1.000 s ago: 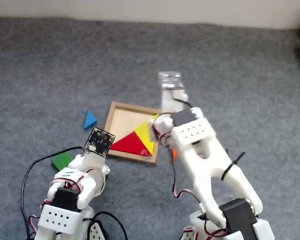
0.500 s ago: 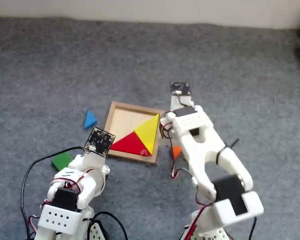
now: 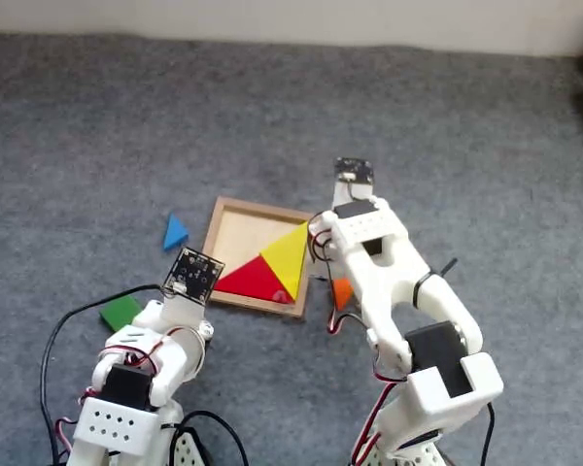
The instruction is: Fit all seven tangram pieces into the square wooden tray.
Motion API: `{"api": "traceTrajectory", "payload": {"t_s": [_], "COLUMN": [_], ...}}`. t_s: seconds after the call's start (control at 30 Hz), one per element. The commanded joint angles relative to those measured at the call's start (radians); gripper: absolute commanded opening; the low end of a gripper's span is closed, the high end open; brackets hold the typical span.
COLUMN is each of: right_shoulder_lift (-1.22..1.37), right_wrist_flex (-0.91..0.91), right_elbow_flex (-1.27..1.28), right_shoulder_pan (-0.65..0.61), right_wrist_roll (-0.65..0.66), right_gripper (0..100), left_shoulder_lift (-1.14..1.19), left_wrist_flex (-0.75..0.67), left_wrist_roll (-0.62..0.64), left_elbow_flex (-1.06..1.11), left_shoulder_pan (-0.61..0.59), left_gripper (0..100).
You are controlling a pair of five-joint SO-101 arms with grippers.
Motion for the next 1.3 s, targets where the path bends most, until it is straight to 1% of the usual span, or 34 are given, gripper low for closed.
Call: {"api": "traceTrajectory", "payload": {"t_s": [0.0, 0.17, 0.33, 0.43, 0.6, 0.67, 0.73, 0.97, 1.07, 1.17, 1.27], "right_shoulder_lift": [-0.015, -0.015, -0.015, -0.016, -0.019, -0.024, -0.024, -0.145, -0.170, -0.150, -0.127], "right_wrist_flex": [-0.005, -0.012, -0.005, -0.004, -0.004, 0.012, 0.087, 0.189, 0.186, 0.180, 0.099], "right_elbow_flex": [-0.007, -0.007, -0.007, -0.007, -0.012, -0.016, -0.019, -0.206, -0.228, -0.229, -0.231], "right_shoulder_pan": [0.015, 0.024, 0.028, 0.056, 0.081, 0.081, 0.081, 0.074, 0.073, 0.059, 0.033], "right_wrist_roll": [-0.020, -0.020, -0.020, -0.009, 0.150, 0.195, 0.253, 0.442, 0.589, 0.776, 0.904], "right_gripper": [25.7, 14.5, 13.7, 13.5, 13.2, 10.3, 7.2, 6.1, 6.1, 6.1, 6.1], "left_shoulder_lift": [-0.008, -0.008, -0.008, -0.008, -0.008, -0.008, -0.008, -0.008, -0.008, -0.008, -0.008], "left_wrist_flex": [0.000, 0.000, 0.000, 0.000, 0.000, 0.000, 0.000, 0.000, 0.000, 0.000, 0.000], "left_wrist_roll": [-0.008, -0.008, -0.008, -0.008, -0.008, -0.008, -0.008, -0.008, -0.008, -0.008, -0.008], "left_elbow_flex": [0.028, 0.028, 0.028, 0.028, 0.028, 0.028, 0.028, 0.028, 0.028, 0.028, 0.028], "left_shoulder_pan": [-0.004, -0.004, -0.004, -0.004, -0.004, -0.004, -0.004, -0.004, -0.004, -0.004, -0.004], "left_gripper": [1, 1, 1, 1, 1, 1, 1, 1, 1, 1, 1]}}
